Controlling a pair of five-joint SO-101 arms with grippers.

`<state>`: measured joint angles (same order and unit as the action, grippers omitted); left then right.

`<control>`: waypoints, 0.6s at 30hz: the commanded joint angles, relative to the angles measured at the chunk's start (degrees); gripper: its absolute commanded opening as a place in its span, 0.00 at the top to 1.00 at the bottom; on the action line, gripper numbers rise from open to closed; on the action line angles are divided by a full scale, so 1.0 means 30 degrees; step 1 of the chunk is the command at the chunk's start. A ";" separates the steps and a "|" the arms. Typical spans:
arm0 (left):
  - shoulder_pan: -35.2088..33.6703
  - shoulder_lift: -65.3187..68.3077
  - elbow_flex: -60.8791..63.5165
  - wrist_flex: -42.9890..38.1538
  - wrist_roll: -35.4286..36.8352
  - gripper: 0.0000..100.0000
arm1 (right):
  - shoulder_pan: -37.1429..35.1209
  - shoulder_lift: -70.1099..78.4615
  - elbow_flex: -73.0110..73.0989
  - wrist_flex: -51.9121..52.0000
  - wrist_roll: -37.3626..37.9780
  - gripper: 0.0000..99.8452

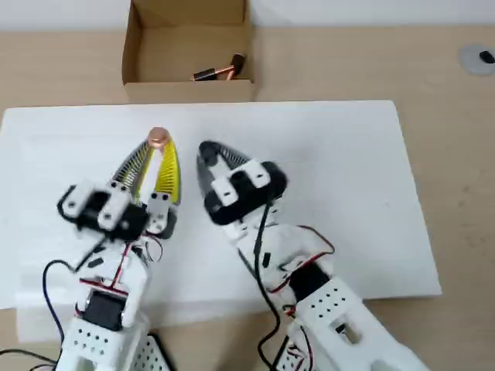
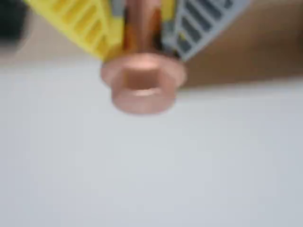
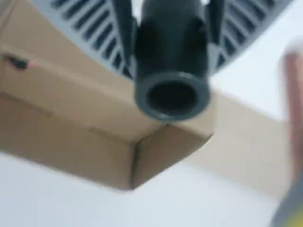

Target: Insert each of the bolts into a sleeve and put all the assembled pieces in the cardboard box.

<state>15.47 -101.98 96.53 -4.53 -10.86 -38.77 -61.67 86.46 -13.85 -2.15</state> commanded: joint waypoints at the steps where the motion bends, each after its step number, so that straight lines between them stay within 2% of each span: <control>1: 0.1289 -0.0044 0.0205 -0.1582 -0.0557 0.99 | -0.0542 -0.0542 0.0161 -0.0029 -0.0293 0.99; 7: 0.2637 0.0044 0.0205 -0.1729 -0.0586 0.99 | -0.0454 -0.0542 0.0220 0.0000 -0.0967 0.99; 12: 0.2286 -0.0073 0.0117 -0.1788 -0.0527 0.99 | -0.0454 -0.0542 0.0220 -0.0029 -0.0967 0.99; 18: 0.1700 -0.0073 -0.1114 -0.2022 0.1114 0.99 | -0.0454 -0.0542 0.0220 0.0000 -0.0967 0.99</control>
<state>20.92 -101.89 96.18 -9.01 -9.01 -39.56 -61.93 87.25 -13.76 -4.62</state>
